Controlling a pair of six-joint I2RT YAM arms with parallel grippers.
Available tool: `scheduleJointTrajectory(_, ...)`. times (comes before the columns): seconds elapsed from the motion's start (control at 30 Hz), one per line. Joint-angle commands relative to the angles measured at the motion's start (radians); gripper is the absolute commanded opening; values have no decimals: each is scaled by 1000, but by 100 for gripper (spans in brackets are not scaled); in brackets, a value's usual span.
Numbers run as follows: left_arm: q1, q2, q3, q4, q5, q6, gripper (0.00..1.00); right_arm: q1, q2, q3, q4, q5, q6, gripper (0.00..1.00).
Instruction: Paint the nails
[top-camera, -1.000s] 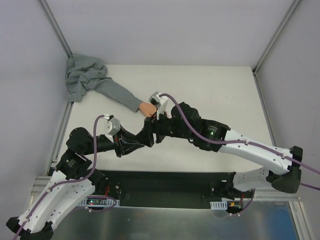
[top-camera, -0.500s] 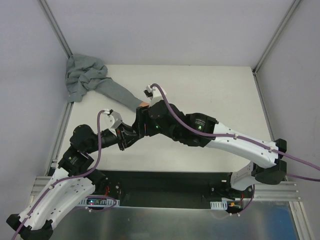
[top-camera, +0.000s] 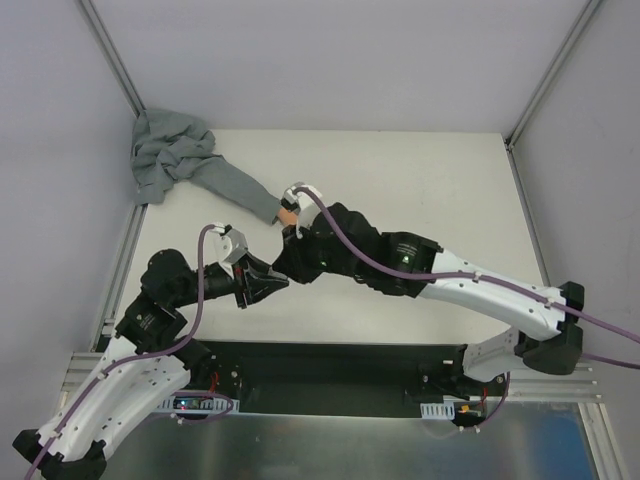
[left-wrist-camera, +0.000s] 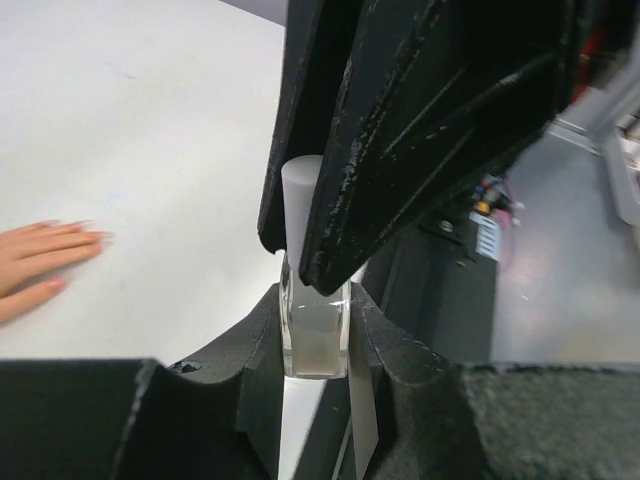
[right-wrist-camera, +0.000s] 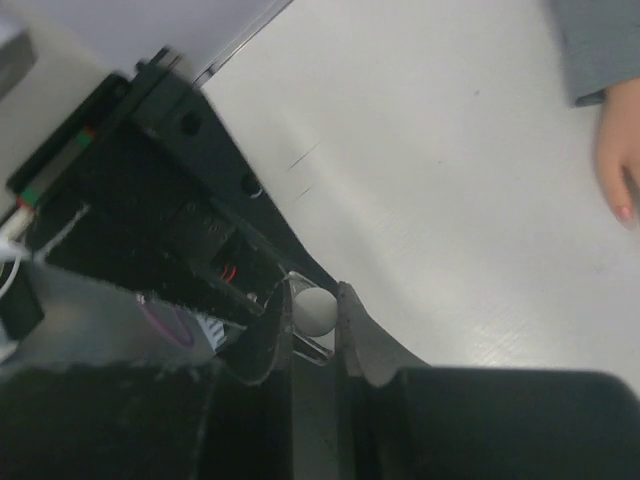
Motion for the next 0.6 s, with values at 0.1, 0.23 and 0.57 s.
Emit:
scheduleJointTrajectory(0.1, -8, 0, 10, 118, 444, -68, 0, -98, -161, -322, 399, -683, -331, 0)
scheduleJointTrajectory(0.23, -8, -41, -1, 131, 389, -72, 0, -98, -183, -356, 453, -625, -277, 0)
scheduleJointTrajectory(0.57, -8, -21, -35, 131, 206, -37, 0, -20, -114, -184, 170, -147, -31, 56)
